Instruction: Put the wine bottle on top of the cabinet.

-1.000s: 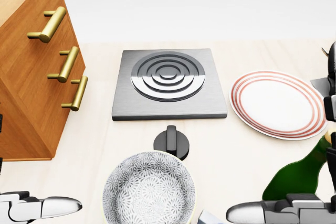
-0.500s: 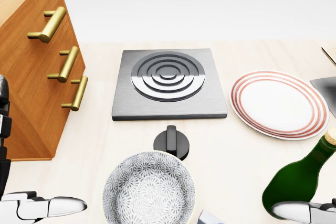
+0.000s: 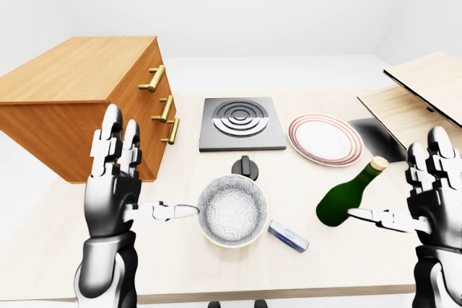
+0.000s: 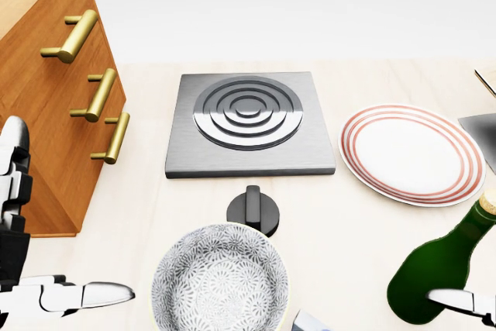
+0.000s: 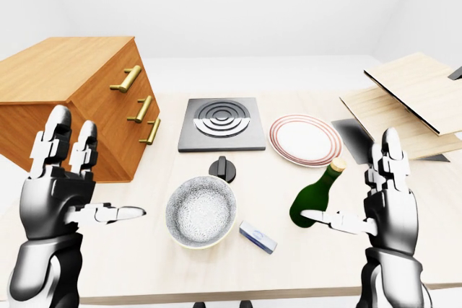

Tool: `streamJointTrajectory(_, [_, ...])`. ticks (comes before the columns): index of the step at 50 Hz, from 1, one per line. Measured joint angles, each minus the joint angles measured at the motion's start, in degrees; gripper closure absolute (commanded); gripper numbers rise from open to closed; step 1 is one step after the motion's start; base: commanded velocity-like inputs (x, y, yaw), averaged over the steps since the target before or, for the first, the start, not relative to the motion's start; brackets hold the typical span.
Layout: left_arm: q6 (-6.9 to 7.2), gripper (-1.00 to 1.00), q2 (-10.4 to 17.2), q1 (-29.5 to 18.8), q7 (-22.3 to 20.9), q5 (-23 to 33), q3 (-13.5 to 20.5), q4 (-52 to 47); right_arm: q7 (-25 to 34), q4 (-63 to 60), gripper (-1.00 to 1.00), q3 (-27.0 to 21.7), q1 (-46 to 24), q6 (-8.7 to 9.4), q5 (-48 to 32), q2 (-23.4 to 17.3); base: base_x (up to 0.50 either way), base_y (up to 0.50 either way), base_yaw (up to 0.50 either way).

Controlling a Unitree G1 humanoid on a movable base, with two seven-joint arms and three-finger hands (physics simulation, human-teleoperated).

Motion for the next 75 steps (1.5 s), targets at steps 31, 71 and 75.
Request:
streamJointTrajectory(31, [0.0, -1.0, 0.2, 0.0, -0.2, -0.3, 0.5, 3.7, -4.4, 16.0, -1.0, 3.6, -3.7, 0.0, 2.4, -4.4, 0.0, 0.0, 0.0])
streamJointTrajectory(71, [0.0, -1.0, 0.4, -0.4, -0.5, -0.6, 0.7, 4.7, -7.9, 25.5, 0.58, 8.4, -8.8, 0.0, 2.6, -7.9, 0.0, 0.0, 0.0])
streamJointTrajectory(75, [0.0, -1.0, 0.5, -0.6, -0.5, -0.6, 0.8, 5.2, -8.0, 25.9, 1.0, 8.8, -9.0, 0.0, 2.9, -7.9, 0.0, 0.0, 0.0])
